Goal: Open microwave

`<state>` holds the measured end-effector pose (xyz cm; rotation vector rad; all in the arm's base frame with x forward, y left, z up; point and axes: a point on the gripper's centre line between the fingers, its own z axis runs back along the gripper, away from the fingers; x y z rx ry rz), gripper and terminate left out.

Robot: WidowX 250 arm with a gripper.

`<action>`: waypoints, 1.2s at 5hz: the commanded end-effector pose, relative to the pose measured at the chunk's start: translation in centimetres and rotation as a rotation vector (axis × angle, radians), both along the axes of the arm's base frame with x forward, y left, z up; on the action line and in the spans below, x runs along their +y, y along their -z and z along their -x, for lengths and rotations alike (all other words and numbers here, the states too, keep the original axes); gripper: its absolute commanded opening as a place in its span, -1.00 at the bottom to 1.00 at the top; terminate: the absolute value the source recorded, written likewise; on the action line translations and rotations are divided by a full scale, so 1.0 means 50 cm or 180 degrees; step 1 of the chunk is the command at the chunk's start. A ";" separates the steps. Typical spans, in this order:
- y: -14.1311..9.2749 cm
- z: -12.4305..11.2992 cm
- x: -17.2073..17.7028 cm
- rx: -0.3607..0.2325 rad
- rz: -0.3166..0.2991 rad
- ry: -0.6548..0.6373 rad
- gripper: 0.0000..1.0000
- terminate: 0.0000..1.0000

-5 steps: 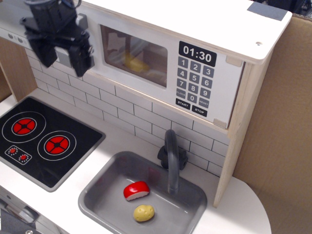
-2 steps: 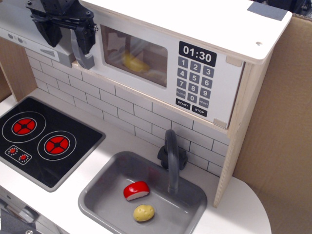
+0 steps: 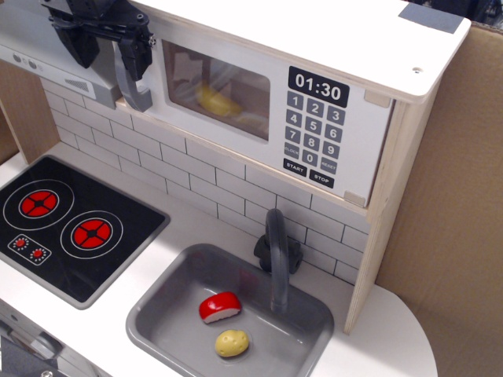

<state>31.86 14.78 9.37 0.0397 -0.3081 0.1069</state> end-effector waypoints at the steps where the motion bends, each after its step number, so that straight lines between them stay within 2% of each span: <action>1: -0.019 0.002 0.002 -0.0067 -0.0005 0.0536 -1.00 -1.00; 2: -0.014 0.001 0.003 -0.0104 -0.0012 0.0591 -1.00 -1.00; 4: -0.007 0.014 -0.003 -0.0385 -0.0042 0.0522 -1.00 -1.00; 6: -0.001 0.074 -0.010 -0.0313 -0.0130 0.0557 -1.00 -1.00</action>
